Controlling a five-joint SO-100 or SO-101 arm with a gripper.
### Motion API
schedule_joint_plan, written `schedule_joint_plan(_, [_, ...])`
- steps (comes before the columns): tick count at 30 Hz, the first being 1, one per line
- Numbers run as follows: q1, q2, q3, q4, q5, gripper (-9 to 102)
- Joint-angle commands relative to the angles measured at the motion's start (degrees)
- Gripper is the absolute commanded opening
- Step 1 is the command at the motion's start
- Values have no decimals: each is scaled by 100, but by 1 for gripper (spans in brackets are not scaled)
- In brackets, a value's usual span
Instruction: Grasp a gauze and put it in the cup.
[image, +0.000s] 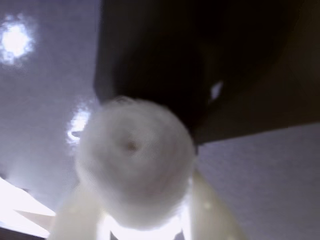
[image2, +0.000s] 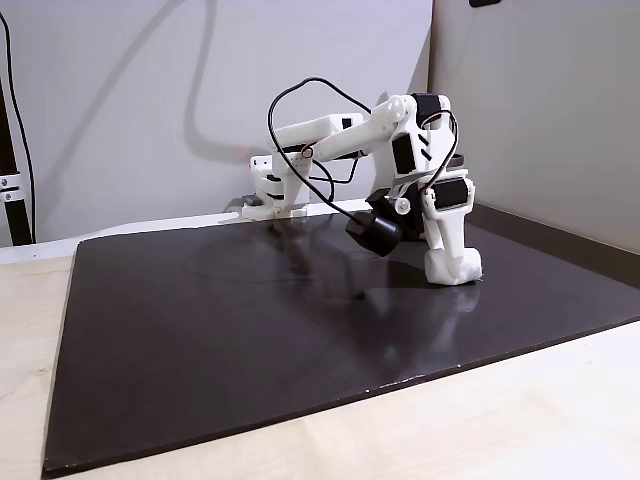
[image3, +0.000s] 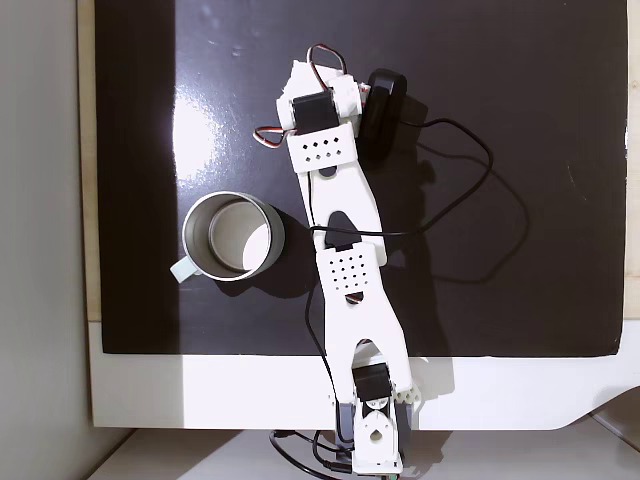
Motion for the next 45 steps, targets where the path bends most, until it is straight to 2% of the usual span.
schedule_joint_plan(1, [-70, 624, 35, 149, 0, 1])
schedule_joint_plan(22, [-527, 5142, 2777, 984, -132, 1])
schedule_joint_plan(35, [-1389, 7321, 4948, 1213, -1151, 0])
schedule_joint_plan(45, [-2180, 8112, 6530, 1222, -1925, 0])
